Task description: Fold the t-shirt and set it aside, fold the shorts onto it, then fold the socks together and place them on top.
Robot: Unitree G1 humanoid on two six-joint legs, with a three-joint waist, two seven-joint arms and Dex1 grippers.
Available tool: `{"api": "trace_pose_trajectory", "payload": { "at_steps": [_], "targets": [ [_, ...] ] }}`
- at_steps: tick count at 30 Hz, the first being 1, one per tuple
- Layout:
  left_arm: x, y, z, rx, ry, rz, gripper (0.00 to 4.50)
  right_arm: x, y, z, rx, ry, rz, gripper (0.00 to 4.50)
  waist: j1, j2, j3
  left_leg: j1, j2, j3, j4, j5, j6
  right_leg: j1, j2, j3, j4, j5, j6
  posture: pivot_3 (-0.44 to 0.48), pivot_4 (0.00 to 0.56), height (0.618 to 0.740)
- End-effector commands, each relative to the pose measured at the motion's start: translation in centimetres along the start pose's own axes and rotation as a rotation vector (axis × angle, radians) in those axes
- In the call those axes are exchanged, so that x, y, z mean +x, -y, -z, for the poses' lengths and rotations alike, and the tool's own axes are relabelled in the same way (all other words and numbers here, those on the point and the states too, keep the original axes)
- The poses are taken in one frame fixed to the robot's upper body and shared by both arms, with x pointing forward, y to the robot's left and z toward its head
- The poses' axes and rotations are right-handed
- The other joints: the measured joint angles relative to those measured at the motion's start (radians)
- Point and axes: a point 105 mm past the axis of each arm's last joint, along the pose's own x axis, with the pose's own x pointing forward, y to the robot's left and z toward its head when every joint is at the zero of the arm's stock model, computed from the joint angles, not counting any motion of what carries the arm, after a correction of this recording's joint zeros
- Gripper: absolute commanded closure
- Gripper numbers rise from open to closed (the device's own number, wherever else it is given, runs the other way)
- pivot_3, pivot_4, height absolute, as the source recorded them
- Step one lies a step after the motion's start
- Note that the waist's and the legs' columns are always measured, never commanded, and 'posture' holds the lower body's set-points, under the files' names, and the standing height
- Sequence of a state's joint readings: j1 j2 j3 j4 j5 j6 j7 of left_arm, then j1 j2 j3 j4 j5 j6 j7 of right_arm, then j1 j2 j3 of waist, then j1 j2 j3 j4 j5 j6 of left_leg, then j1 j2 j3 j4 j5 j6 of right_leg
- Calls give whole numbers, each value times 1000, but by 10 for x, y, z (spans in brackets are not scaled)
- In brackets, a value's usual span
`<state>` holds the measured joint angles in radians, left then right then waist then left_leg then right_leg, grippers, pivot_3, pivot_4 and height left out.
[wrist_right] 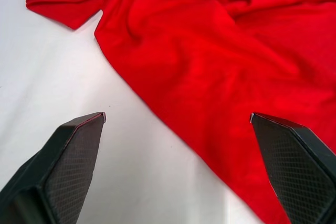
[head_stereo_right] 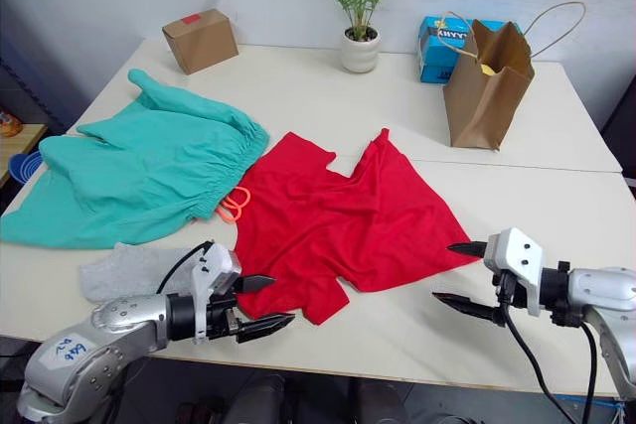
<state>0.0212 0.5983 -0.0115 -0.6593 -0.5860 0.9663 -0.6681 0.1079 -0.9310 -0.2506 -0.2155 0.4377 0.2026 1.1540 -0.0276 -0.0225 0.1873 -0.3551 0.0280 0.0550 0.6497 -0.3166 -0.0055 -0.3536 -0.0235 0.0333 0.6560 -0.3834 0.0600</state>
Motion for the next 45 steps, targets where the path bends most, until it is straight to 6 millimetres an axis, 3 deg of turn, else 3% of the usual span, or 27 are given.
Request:
{"api": "trace_pose_trajectory", "payload": {
  "at_steps": [1, 11, 17, 31, 36, 39, 45],
  "targets": [
    [2, 7, -5, 60, 1, 55, 40, -6, 2, -11, -22, 38, 36, 0, 0, 0, 0, 0, 0, 0, 0, 0, 0, 0, 0, 0, 0, 0, 0, 0, 150, 740],
    [15, -7, -1, 77, 0, 46, 40, -7, -2, -8, -15, 69, 56, 0, 0, 0, 0, 0, 0, 0, 0, 0, 0, 0, 0, 0, 0, 0, 0, 0, 150, 740],
    [33, 6, -5, 105, -5, 158, 40, -5, -5, -8, -20, 97, 49, 0, 0, 0, 0, 0, 0, 0, 0, 0, 0, 0, 0, 0, 0, 0, 0, 0, 150, 740],
    [27, -13, 6, 82, -65, 53, 40, -3, -7, -5, -13, 102, 73, 0, -1, 0, 0, 0, 0, 0, 0, 0, 0, 0, 0, 0, 0, 0, 0, 0, 150, 740],
    [36, 4, 8, 51, -99, 178, 40, -2, -6, -7, -15, 99, 72, 0, 0, 0, 0, 0, 0, 0, 0, 0, 0, 0, 0, 0, 0, 0, 0, 0, 150, 740],
    [40, 7, 12, 67, -132, 214, 596, -1, -5, -7, -19, 85, 66, 0, 1, 0, 0, 0, 0, 0, 0, 0, 0, 0, 0, 0, 0, 0, 0, 0, 150, 740],
    [42, -4, 11, 99, -111, 170, 2356, -5, 4, -3, -41, 44, 71, 0, 0, 0, 0, 0, 0, 0, 0, 2, -3, 0, 0, 0, 0, 0, 0, 0, 150, 740]
  ]
}}
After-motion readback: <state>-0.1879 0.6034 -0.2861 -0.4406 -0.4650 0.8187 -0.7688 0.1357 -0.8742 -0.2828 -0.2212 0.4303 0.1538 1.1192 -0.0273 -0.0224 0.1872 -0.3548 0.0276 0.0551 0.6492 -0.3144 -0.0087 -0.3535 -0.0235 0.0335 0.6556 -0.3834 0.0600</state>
